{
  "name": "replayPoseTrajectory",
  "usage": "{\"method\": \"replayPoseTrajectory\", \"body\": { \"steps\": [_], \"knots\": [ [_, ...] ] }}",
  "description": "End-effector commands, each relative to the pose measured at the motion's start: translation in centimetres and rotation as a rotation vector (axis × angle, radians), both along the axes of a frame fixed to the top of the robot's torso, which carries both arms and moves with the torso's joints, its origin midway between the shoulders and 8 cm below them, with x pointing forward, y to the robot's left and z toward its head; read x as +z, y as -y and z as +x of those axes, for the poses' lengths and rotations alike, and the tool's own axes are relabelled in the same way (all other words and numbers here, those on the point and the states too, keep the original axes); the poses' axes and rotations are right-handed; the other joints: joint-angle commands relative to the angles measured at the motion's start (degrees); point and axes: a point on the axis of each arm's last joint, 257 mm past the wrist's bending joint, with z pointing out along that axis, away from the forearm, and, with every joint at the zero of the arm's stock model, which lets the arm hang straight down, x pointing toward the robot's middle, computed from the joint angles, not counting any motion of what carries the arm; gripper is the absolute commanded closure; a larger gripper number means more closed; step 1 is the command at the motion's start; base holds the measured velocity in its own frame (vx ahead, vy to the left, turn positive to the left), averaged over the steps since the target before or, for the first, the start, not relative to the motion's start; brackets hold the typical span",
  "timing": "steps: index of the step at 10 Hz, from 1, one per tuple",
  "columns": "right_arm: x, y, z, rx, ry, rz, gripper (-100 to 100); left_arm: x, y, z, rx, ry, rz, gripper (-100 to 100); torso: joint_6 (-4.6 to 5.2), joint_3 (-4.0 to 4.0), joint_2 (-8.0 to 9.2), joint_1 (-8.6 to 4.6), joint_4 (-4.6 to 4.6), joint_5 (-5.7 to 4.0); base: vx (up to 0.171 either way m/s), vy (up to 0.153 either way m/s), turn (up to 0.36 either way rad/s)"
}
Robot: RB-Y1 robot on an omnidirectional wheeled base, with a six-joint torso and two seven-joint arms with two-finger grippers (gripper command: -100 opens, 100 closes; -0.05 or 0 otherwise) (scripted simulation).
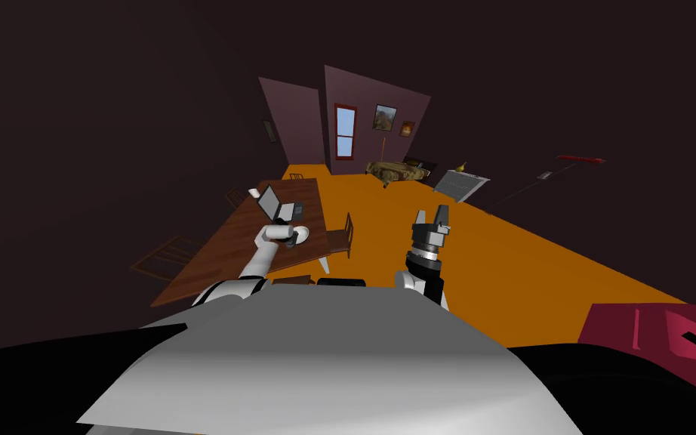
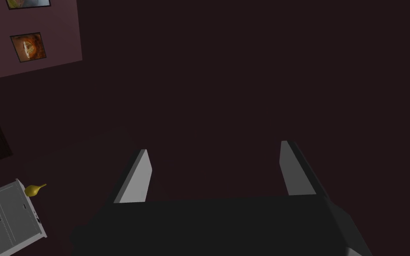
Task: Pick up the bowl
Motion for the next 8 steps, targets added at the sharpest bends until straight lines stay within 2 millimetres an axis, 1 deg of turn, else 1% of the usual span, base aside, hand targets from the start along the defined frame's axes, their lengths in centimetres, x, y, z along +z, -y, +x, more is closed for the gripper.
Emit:
{"method": "replayPoseTrajectory", "body": {
  "steps": [1,2,3,4,7,8],
  "knots": [
    [0.0,0.0,0.0,0.0,0.0,0.0,0,-0.8,0.0,-1.1,0.017,-0.042,-0.014,-100,0.0,0.0,0.0,0.0,0.0,0.0,0.0,0.0,0.0],
    [0.0,0.0,0.0,0.0,0.0,0.0,0,-0.6,0.1,-0.6,0.01,-0.025,-0.008,-100,0.0,0.01,0.01,-0.03,0.0,-0.01,0.0,0.0,0.0],
    [0.0,0.0,0.0,0.0,0.0,0.0,0,-0.6,0.1,-0.7,0.012,-0.03,-0.01,0,0.0,0.01,0.01,-0.04,0.01,-0.02,0.0,0.0,0.0],
    [0.0,0.0,0.0,0.0,0.0,0.0,0,-1.6,0.2,-0.9,0.013,-0.029,-0.01,-100,0.0,0.01,0.01,-0.04,0.01,-0.02,0.011,0.001,0.008],
    [0.0,0.0,0.0,0.0,0.0,0.0,0,-2.9,0.3,-1.3,0.015,-0.029,-0.01,-100,0.0,-0.03,-0.05,-0.03,-0.01,-0.01,0.018,0.001,0.009],
    [0.0,0.0,0.0,0.0,0.0,0.0,0,-2.6,0.4,-1.3,0.015,-0.031,-0.01,-100,0.0,-0.03,-0.05,-0.03,-0.01,-0.01,0.007,0.0,0.002]
  ]
}}
